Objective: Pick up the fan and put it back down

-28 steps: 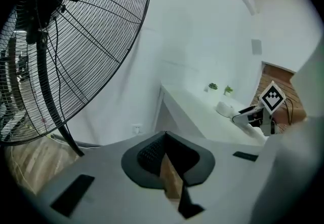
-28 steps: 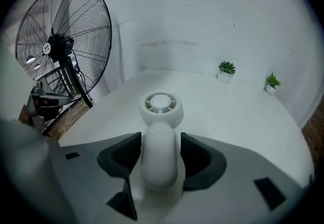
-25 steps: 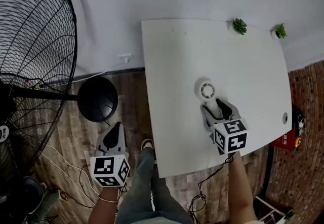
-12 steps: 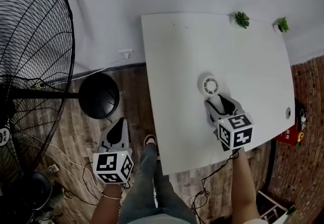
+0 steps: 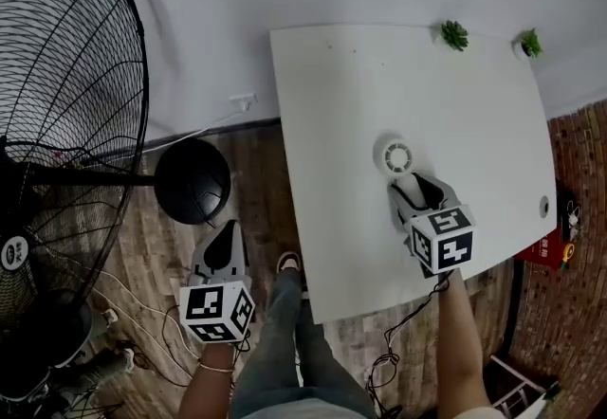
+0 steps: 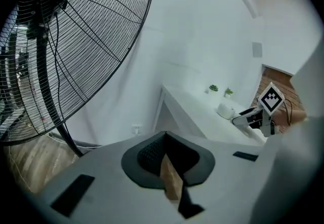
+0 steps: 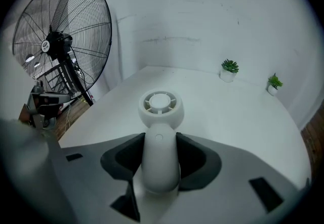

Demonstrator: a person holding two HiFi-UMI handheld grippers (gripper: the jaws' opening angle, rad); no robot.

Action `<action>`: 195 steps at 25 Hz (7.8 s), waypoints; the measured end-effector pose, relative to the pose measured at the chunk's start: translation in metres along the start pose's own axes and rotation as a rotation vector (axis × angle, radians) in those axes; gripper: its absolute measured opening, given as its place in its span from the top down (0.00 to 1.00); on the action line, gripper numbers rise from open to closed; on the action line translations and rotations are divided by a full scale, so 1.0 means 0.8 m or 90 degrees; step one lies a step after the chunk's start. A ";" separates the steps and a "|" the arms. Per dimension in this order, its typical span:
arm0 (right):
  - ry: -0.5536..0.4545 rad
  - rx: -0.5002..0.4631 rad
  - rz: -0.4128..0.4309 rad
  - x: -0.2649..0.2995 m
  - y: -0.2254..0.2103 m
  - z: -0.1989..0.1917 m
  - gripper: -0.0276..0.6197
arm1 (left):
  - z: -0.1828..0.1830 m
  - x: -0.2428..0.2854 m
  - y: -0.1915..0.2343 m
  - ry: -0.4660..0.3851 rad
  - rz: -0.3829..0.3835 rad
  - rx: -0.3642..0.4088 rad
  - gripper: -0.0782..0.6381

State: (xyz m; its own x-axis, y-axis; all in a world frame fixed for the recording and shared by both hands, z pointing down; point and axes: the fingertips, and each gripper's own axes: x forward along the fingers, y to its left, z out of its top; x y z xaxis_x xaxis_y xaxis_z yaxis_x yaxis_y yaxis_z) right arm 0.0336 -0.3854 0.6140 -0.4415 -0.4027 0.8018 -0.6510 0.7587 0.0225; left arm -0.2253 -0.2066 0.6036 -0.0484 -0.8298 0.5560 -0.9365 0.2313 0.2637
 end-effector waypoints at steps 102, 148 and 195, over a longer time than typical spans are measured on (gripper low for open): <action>-0.164 0.364 -0.243 -0.137 0.029 -0.070 0.67 | 0.063 0.045 -0.123 0.006 -0.138 0.141 0.88; -0.079 0.390 -0.226 -0.087 0.080 -0.088 0.56 | 0.028 0.039 -0.072 0.031 -0.116 0.109 0.88; -0.520 0.250 -0.300 -0.451 -0.013 0.087 0.96 | 0.291 -0.185 -0.177 -0.343 -0.126 0.103 0.87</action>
State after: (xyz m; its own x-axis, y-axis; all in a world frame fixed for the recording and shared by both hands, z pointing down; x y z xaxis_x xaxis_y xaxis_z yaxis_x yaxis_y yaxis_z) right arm 0.1563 -0.2836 0.2829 -0.2786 -0.9545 0.1066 -0.9590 0.2704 -0.0849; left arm -0.1663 -0.2348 0.3004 0.0019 -0.9998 0.0189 -0.9847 0.0014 0.1742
